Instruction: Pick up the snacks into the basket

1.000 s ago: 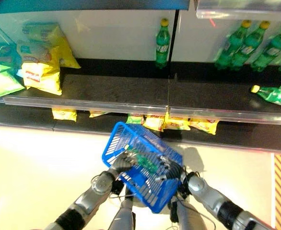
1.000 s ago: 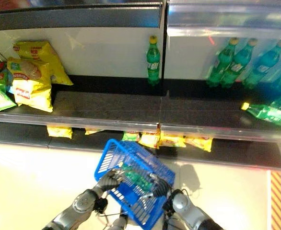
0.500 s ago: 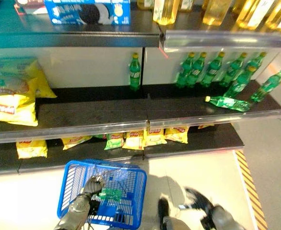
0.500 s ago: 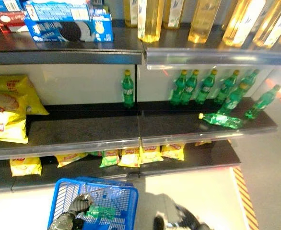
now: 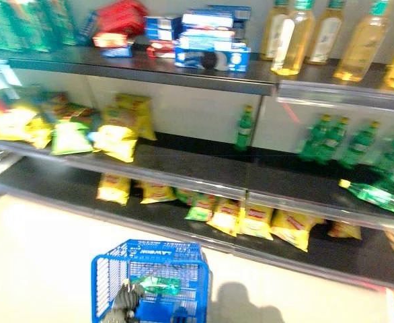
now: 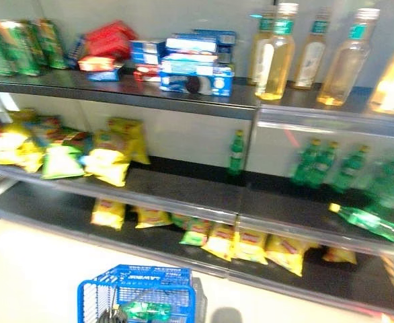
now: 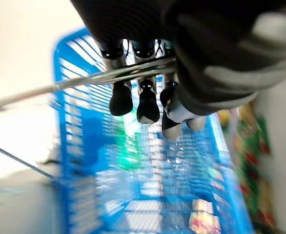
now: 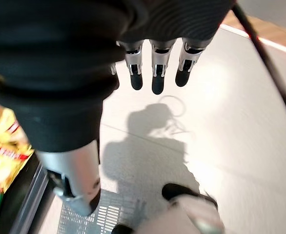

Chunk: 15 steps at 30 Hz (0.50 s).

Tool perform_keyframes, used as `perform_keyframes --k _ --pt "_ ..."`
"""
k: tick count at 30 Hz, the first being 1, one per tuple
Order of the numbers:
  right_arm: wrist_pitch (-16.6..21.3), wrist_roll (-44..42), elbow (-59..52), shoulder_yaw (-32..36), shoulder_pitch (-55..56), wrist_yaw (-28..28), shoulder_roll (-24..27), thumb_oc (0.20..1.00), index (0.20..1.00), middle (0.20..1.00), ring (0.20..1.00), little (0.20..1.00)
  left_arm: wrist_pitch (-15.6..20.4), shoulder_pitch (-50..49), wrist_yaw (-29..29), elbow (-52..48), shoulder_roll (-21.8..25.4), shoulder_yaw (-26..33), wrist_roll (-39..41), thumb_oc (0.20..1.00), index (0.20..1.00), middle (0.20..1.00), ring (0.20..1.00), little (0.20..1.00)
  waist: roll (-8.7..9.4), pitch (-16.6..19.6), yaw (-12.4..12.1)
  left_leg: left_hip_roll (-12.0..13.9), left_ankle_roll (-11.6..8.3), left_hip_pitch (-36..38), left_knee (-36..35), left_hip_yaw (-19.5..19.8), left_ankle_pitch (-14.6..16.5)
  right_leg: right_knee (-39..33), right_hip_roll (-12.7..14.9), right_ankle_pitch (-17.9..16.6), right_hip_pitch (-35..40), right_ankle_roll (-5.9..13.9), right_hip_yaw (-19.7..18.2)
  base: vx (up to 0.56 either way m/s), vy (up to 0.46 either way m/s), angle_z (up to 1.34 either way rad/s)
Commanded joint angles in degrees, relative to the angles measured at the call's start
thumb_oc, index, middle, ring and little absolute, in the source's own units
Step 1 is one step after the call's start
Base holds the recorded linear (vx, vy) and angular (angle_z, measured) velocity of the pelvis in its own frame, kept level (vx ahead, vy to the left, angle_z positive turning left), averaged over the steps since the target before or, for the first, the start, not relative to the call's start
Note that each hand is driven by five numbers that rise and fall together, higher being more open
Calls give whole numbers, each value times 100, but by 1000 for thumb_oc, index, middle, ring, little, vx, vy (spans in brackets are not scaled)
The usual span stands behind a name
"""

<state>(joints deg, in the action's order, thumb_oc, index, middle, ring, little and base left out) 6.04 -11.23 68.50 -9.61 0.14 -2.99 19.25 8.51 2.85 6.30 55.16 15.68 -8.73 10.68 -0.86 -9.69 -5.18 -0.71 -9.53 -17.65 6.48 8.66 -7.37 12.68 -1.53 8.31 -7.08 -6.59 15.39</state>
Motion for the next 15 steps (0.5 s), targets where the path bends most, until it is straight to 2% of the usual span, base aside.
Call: perform_keyframes --k 1,4,5,6,7,8,9,13,15 --pt "143 81 -66 256 -46 -66 109 1000 1000 1000 1000 1000 91 -264 84 -354 404 75 -132 200 200 200 200 200 68 -194 92 229 444 -102 203 -392 -41 -386 459 62 142 1043 -186 -171 -13 143" --pt "153 74 -123 281 -55 -99 151 1000 1000 1000 1000 1000 132 -328 64 -386 517 211 -67 200 200 200 200 200 93 -191 59 566 368 79 295 -526 70 -494 663 38 244 974 340 -148 -9 159" --pt "153 74 -123 281 -55 -99 151 1000 1000 1000 1000 1000 132 -328 64 -386 517 211 -67 200 200 200 200 200 93 -192 59 566 368 79 295 -526 70 -494 663 38 245 974 341 -100 27 159" --pt "156 150 -159 218 -96 -91 182 1000 1000 1000 1000 1000 119 -303 63 -269 563 242 -115 200 200 200 200 200 76 -145 74 887 299 188 117 -743 23 -506 765 75 342 995 723 -57 31 129" --pt "156 150 -159 218 -96 -91 182 1000 1000 1000 1000 1000 119 -303 63 -269 563 242 -115 200 200 200 200 200 76 -145 75 887 299 188 117 -743 23 -506 765 75 342 995 723 30 72 173" --pt "145 188 -201 168 -131 -102 193 1000 1000 1000 1000 1000 106 -279 77 -211 584 252 -142 200 200 200 200 200 84 -116 75 1176 171 264 -108 -1058 21 -533 854 181 525 1043 935 92 85 178" --pt "137 186 -238 159 -161 -118 197 1000 1000 1000 1000 1000 104 -231 84 -157 584 233 -157 200 200 200 200 200 93 -120 101 1245 139 236 -153 -1283 -1 -558 900 164 588 1069 1050 92 85 170" --pt "95 275 -365 44 -341 -86 206 1000 1000 1000 1000 1000 119 -247 77 -308 538 216 -132 200 200 200 200 200 69 -68 -36 1094 130 218 -118 -1389 49 -766 1083 -82 760 1214 1345 70 216 105" --pt "64 416 -374 -52 -441 -75 201 1000 1000 1000 1000 1000 132 -313 54 -353 552 216 -148 200 200 200 200 200 113 -14 -152 949 215 206 41 -1320 322 -862 1221 -207 826 1301 1346 142 247 9"
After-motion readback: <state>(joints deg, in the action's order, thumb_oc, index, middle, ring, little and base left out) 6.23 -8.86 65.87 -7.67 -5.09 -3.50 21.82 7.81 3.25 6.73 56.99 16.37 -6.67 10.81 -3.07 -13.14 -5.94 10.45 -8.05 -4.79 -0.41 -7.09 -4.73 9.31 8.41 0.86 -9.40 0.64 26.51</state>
